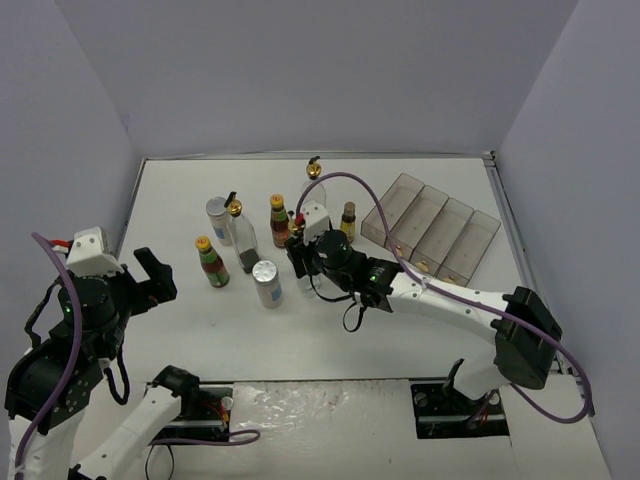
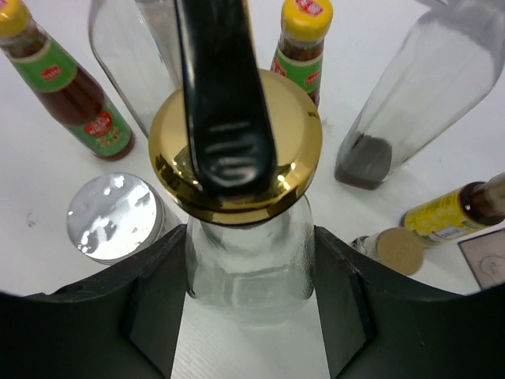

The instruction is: Organize the condiment bottles

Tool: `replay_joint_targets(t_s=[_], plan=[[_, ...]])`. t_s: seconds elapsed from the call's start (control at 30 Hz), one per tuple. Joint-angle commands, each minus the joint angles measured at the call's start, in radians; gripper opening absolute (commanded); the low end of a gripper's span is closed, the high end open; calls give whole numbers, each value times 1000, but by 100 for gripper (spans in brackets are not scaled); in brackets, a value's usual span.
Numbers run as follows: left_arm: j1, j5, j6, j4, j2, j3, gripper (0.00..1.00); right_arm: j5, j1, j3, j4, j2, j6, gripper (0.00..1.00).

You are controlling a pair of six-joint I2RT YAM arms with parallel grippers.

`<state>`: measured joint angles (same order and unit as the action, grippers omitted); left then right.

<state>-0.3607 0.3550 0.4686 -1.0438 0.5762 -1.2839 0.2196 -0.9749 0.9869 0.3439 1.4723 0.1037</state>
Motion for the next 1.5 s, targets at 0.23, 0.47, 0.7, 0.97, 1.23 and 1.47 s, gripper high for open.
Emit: replay_joint_targets(t_s=[0.23, 0.47, 0.7, 0.97, 1.23, 1.47], plan=[[-4, -13, -1, 77, 45, -3, 97, -6, 42, 361, -138, -208, -78, 0], [-4, -9, -9, 98, 54, 4, 97, -52, 253, 463, -196, -201, -58, 0], [-4, -8, -19, 109, 59, 14, 97, -170, 512, 507, -185, -107, -31, 0], [-4, -7, -18, 113, 57, 27, 97, -272, 682, 510, -82, 19, -52, 0], [-4, -2, -7, 119, 59, 58, 97, -70, 709, 499, 5, 110, -16, 0], [-4, 10, -6, 120, 63, 72, 97, 119, 711, 504, 79, 179, 43, 0]])
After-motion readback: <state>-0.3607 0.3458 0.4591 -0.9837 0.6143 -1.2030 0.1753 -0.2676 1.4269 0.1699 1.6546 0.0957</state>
